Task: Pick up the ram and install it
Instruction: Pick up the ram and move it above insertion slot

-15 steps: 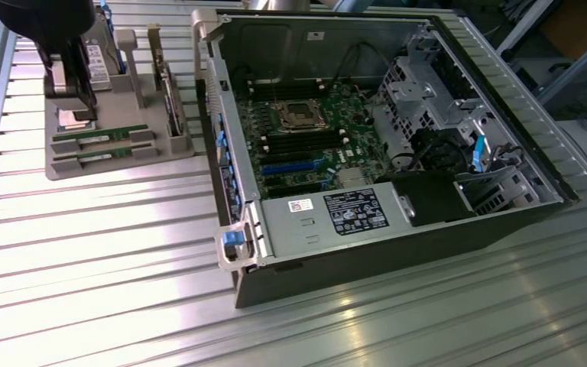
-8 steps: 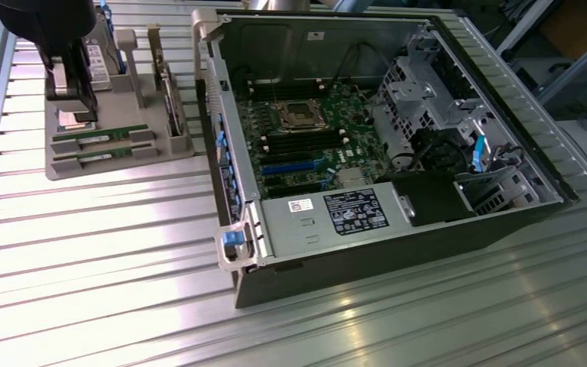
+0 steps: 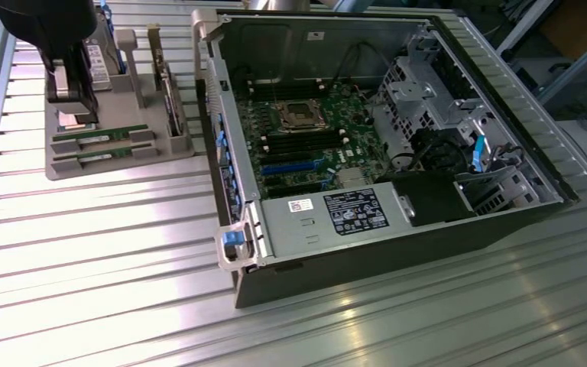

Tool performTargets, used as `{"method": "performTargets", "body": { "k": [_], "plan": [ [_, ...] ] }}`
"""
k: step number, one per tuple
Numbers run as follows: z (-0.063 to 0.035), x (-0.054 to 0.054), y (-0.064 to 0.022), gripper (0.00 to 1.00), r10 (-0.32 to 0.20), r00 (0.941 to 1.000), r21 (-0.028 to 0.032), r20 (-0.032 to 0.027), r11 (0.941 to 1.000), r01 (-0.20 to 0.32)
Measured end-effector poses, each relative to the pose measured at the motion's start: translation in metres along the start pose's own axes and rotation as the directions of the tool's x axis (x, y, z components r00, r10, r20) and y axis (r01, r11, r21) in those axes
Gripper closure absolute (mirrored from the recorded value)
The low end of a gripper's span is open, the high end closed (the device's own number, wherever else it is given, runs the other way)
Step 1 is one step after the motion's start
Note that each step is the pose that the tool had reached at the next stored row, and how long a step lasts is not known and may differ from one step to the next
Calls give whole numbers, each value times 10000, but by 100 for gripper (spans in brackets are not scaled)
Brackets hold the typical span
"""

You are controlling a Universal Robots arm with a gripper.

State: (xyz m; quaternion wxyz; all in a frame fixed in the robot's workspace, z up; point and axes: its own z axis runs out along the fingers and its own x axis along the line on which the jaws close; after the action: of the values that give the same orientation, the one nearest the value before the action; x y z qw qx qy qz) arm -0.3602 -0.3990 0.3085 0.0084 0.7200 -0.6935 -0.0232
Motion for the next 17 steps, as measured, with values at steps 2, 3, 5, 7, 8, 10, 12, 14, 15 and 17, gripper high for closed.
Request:
{"method": "performTargets", "body": {
  "k": [2, 3, 5, 7, 8, 10, 12, 14, 15, 17],
  "plan": [
    [9, 0, 0, 70, -1, 10000, 1, 0, 10000, 1],
    [12, 0, 0, 70, -1, 10000, 0, 0, 10000, 1],
    [21, 0, -1, 70, -2, 10000, 1, 0, 10000, 2],
    [29, 1, -1, 70, -2, 10000, 1, 0, 10000, 2],
    [33, 1, -1, 70, -3, 10000, 1, 0, 10000, 3],
    [41, 1, -2, 70, -3, 10000, 1, 0, 10000, 3],
    [52, 1, -2, 70, -4, 10000, 1, 0, 10000, 4],
    [70, 1, -3, 70, -5, 10000, 1, 0, 10000, 5],
    [76, 2, -4, 70, -6, 10000, 1, 0, 10000, 6],
    [90, 2, -4, 70, -7, 10000, 0, -1, 10000, 7]
  ]
}}
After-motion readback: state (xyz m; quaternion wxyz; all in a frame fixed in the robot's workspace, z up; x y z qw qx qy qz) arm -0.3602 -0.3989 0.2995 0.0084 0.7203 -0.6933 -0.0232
